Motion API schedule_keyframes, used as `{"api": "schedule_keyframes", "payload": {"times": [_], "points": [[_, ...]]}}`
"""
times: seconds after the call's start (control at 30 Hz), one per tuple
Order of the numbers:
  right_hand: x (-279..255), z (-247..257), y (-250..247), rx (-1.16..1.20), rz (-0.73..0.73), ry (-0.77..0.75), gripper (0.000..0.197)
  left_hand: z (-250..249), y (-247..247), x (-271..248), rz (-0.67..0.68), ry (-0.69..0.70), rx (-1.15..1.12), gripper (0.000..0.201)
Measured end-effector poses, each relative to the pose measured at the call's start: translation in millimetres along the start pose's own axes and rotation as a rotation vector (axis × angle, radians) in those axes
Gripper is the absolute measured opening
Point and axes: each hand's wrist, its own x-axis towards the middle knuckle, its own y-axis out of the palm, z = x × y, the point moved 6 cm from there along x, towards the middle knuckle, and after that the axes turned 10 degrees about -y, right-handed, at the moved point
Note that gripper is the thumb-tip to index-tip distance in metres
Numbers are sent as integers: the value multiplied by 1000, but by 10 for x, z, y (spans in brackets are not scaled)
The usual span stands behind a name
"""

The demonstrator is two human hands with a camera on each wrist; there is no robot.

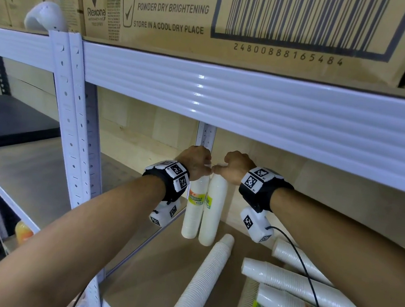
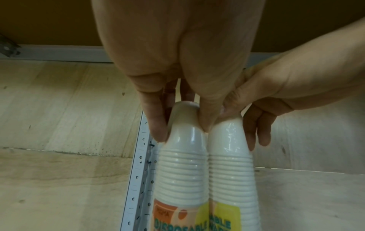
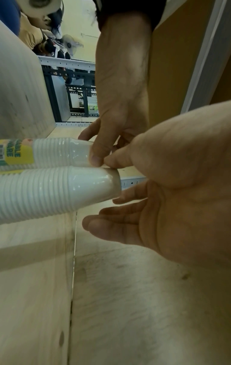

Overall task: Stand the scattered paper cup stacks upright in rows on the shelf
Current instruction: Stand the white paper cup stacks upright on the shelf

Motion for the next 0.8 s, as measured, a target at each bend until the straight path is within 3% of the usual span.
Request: {"api": "schedule_keyframes", "payload": {"times": [0.3, 0.6, 0.8], "points": [[33, 20, 29, 44, 20, -28, 19, -16, -8, -35, 6, -8, 7, 36], [18, -18, 9, 30, 2, -15, 41, -38, -19, -68, 6, -16, -5, 37], [44, -25, 57, 68, 7, -37, 28, -39, -22, -78, 10, -20, -2, 35]]}}
